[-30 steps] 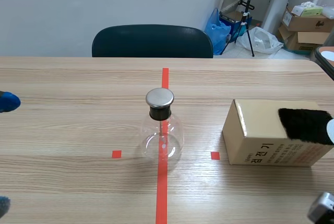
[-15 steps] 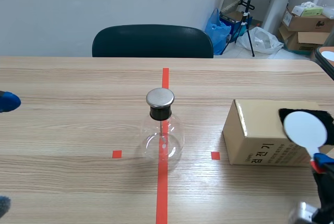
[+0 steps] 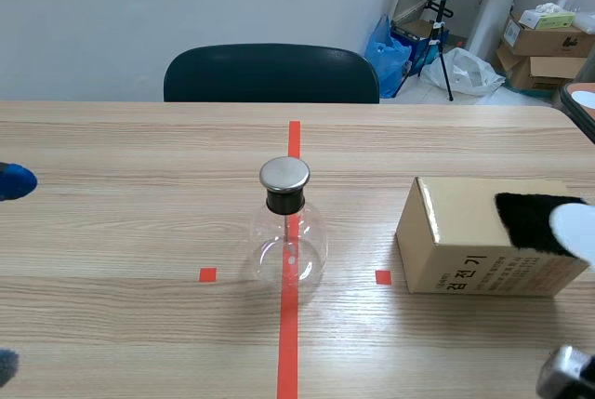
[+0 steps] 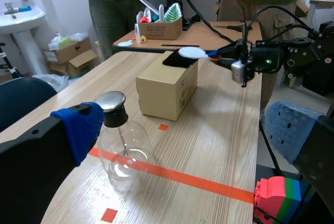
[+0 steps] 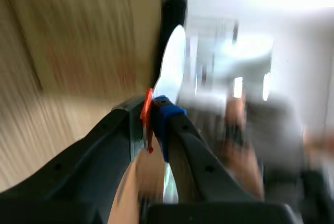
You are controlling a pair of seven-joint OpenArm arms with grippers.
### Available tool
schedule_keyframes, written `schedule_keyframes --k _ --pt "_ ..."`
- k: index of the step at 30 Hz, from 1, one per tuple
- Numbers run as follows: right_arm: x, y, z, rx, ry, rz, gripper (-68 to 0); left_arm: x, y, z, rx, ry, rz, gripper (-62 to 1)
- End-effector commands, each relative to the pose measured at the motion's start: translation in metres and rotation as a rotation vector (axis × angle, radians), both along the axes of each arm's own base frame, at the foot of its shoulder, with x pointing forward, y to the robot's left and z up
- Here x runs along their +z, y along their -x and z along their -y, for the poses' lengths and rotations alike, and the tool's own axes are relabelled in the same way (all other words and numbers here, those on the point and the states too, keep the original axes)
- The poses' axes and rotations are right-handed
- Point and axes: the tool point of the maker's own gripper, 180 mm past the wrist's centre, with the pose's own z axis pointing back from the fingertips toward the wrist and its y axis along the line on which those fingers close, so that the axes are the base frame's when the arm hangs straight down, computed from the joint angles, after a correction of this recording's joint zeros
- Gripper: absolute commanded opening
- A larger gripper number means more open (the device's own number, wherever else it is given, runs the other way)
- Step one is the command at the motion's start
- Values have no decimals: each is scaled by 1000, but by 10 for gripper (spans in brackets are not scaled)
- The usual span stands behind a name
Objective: Do the electroscope experiment
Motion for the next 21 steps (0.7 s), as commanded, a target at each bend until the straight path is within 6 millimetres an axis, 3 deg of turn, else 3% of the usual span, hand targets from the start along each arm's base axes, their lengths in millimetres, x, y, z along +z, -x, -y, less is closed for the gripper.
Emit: schedule_keyframes --k 1,4,5,9,10,14,18,19,21 --pt "11 -6 -1 -7 15 60 -660 6 -1 1 10 33 9 14" --pt "11 -5 35 -215 27 63 -660 6 -1 1 10 34 8 14" --pt "10 -4 38 -233 28 62 -660 6 -1 1 10 34 8 14" --pt "9 -3 -5 6 10 53 -660 6 -1 1 10 34 8 14" --pt "9 -4 -3 -7 7 55 -660 6 -1 1 10 34 8 14" --pt "9 -2 37 -242 23 58 -660 6 -1 1 10 34 8 14" --pt "6 -2 -8 5 10 46 -660 6 -1 1 10 34 8 14" --pt "6 -1 -10 17 8 45 -660 6 -1 1 10 34 8 14" --pt "6 -1 11 -100 16 46 -660 6 -1 1 10 34 8 14"
